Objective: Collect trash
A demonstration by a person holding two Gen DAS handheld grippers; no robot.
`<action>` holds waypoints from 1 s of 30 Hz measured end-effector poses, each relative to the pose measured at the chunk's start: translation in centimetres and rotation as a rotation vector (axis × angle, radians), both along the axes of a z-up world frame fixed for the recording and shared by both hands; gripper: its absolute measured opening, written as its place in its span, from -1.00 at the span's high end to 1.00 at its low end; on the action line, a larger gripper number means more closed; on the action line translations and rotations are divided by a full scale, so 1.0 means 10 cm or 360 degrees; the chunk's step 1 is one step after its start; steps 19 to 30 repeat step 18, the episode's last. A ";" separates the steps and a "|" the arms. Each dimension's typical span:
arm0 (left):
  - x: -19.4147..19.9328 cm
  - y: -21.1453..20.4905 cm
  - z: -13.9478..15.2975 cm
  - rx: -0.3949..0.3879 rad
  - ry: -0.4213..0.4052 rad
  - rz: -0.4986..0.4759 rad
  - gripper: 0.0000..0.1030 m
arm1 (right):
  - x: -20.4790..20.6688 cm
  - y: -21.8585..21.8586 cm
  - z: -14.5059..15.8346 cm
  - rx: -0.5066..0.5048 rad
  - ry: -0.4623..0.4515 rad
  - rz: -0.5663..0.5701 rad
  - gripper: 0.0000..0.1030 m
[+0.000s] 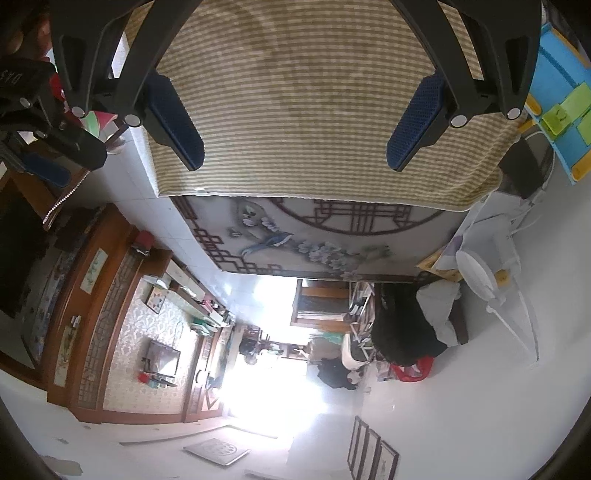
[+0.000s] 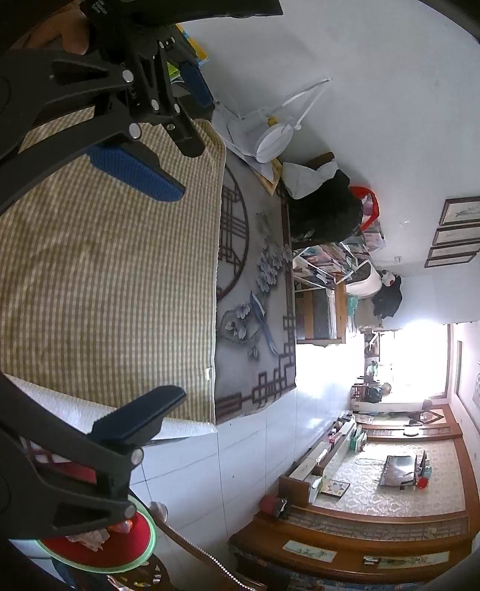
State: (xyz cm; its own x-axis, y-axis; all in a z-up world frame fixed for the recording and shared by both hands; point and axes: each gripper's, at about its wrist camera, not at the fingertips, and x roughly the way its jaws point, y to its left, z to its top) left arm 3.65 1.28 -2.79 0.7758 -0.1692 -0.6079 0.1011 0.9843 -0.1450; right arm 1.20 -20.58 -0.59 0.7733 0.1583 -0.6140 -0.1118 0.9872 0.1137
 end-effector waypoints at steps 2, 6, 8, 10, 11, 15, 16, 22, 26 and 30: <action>0.00 -0.02 0.00 0.0003 0.0002 -0.0008 -0.85 | -0.02 0.00 0.00 -0.0001 -0.0002 -0.0007 -0.91; 0.02 -0.02 -0.01 -0.0004 0.0004 -0.0022 -0.85 | -0.03 -0.01 0.00 0.0001 0.0005 -0.0016 -0.91; 0.00 -0.02 -0.02 -0.0011 -0.0006 -0.0037 -0.85 | -0.01 -0.01 -0.05 0.0008 0.0024 -0.0012 -0.91; -0.03 -0.02 -0.03 0.0007 -0.0032 -0.0046 -0.85 | 0.06 -0.03 -0.17 0.0032 0.0078 0.0003 -0.91; -0.04 -0.02 -0.04 0.0025 -0.0042 -0.0045 -0.85 | 0.12 -0.03 -0.28 0.0046 0.0127 0.0011 -0.91; -0.07 0.06 -0.12 0.0069 -0.0011 -0.0043 -0.85 | 0.43 -0.12 -1.17 0.0035 0.0438 -0.0076 -0.91; -0.07 0.11 -0.15 0.0051 0.0017 -0.0051 -0.85 | 0.49 -0.15 -1.38 0.0033 0.0503 -0.0107 -0.91; -0.09 0.21 -0.20 0.0045 0.0043 -0.0017 -0.85 | 0.61 -0.26 -1.81 0.0064 0.0640 -0.0188 -0.91; -0.09 0.21 -0.20 0.0045 0.0043 -0.0017 -0.85 | 0.61 -0.26 -1.81 0.0064 0.0640 -0.0188 -0.91; -0.09 0.21 -0.20 0.0045 0.0043 -0.0017 -0.85 | 0.61 -0.26 -1.81 0.0064 0.0640 -0.0188 -0.91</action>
